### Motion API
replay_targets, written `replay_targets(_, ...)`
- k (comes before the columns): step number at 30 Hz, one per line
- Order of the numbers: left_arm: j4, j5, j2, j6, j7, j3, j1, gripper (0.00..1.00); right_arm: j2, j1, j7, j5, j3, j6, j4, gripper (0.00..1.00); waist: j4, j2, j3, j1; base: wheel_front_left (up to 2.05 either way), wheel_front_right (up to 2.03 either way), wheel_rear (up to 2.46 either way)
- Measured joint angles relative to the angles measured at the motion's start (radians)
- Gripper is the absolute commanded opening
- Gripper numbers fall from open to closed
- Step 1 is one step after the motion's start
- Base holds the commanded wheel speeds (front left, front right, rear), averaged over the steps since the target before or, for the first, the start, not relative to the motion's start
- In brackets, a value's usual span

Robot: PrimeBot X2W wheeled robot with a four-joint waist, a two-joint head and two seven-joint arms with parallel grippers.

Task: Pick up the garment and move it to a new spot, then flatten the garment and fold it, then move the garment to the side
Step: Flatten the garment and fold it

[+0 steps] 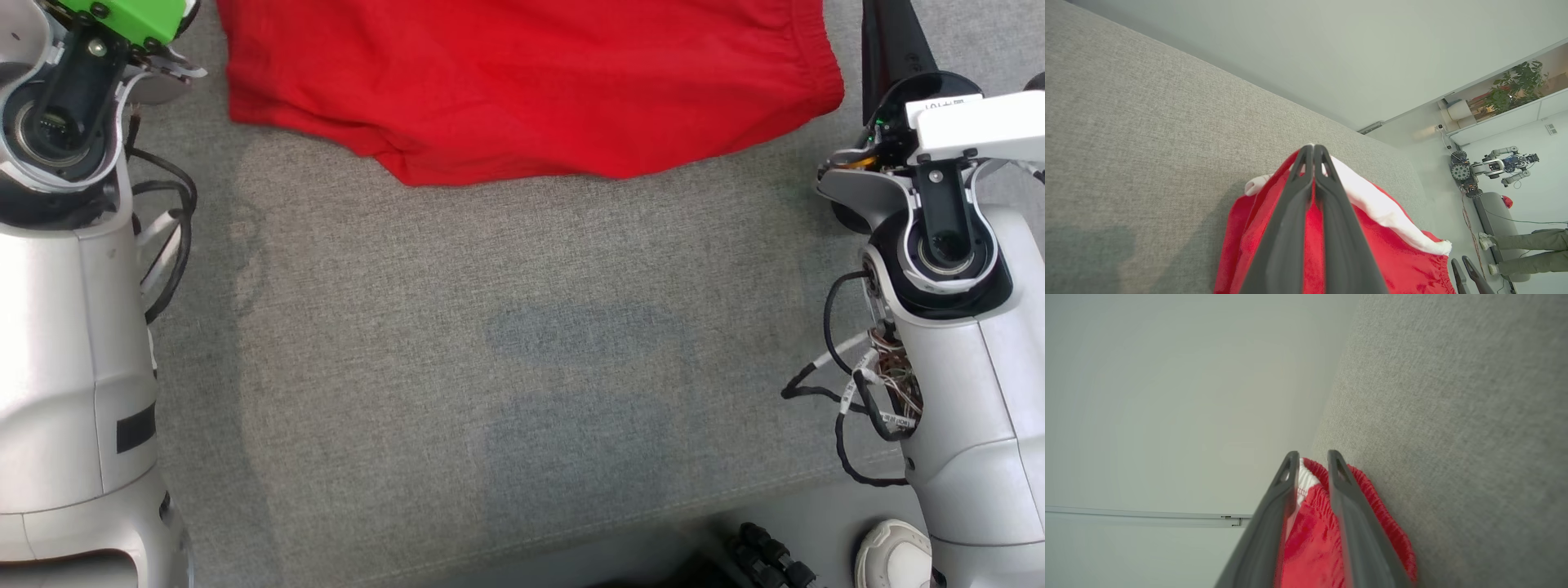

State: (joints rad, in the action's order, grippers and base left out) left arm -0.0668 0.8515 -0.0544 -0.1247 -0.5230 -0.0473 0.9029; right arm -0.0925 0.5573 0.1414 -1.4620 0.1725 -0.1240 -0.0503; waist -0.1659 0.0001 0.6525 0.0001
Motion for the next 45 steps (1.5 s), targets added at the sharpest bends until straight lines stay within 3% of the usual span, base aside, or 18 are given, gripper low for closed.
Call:
replay_targets(1,-0.011,-0.003,0.000,0.000,0.000,0.008,0.005,0.00,0.000,0.009,0.000,0.000,0.001,0.000,-0.011,1.00,0.000,0.0000,0.001,0.0000,0.00,0.00,0.00)
replay_targets(6,-0.053,-0.016,0.001,0.000,0.002,0.011,0.023,0.03,0.000,0.043,-0.002,0.000,0.014,-0.001,-0.043,1.00,0.004,0.0000,-0.001,0.0000,0.00,0.00,0.00)
replay_targets(8,-0.064,-0.016,0.003,0.000,0.002,0.012,0.023,0.45,0.000,0.051,-0.002,0.001,0.023,-0.001,-0.051,1.00,0.005,0.0000,-0.007,0.0000,0.00,0.00,0.00)
replay_targets(9,-0.069,-0.016,0.004,0.000,0.002,0.012,0.023,0.94,0.001,0.053,-0.003,0.001,0.028,-0.001,-0.054,1.00,0.005,0.0000,-0.010,0.0000,0.00,0.00,0.00)
replay_targets(10,-0.073,-0.016,0.005,0.000,0.002,0.011,0.023,1.00,0.002,0.053,-0.003,0.001,0.030,-0.001,-0.057,1.00,0.006,0.0000,-0.013,0.0000,0.00,0.00,0.00)
replay_targets(19,-0.098,-0.022,0.007,0.000,0.003,-0.015,0.023,1.00,0.000,0.043,-0.001,0.013,0.041,0.001,-0.088,1.00,0.001,0.0000,-0.045,0.0000,0.00,0.00,0.00)
replay_targets(23,-0.103,-0.057,-0.007,0.006,0.027,-0.018,0.018,1.00,-0.028,0.008,0.022,0.081,0.065,0.037,-0.091,1.00,-0.002,-0.0001,-0.071,0.0000,0.00,0.00,0.00)
replay_targets(29,-0.068,-0.059,-0.014,0.054,0.086,-0.017,-0.073,1.00,-0.074,-0.089,0.054,0.148,0.077,0.084,-0.097,1.00,-0.006,0.0000,-0.129,0.0000,0.00,0.00,0.00)
replay_targets(35,0.029,-0.157,-0.063,0.118,0.165,-0.079,-0.209,1.00,-0.075,-0.218,0.064,0.140,0.076,0.115,-0.115,1.00,-0.004,0.0000,-0.201,-0.0001,0.00,0.00,0.00)
replay_targets(37,0.061,-0.250,-0.093,0.134,0.213,-0.125,-0.301,1.00,-0.107,-0.279,0.078,0.180,0.078,0.123,-0.134,1.00,0.003,0.0000,-0.239,-0.0001,0.00,0.00,0.00)
replay_targets(42,0.090,-0.333,-0.114,0.126,0.290,-0.150,-0.467,1.00,-0.210,-0.337,0.104,0.373,0.096,0.123,-0.151,1.00,0.025,0.0000,-0.301,-0.0001,0.00,0.00,0.00)
replay_targets(45,0.097,-0.345,-0.106,0.106,0.331,-0.153,-0.573,1.00,-0.264,-0.367,0.111,0.504,0.103,0.090,-0.162,1.00,0.044,0.0000,-0.338,-0.0001,0.00,0.00,0.00)
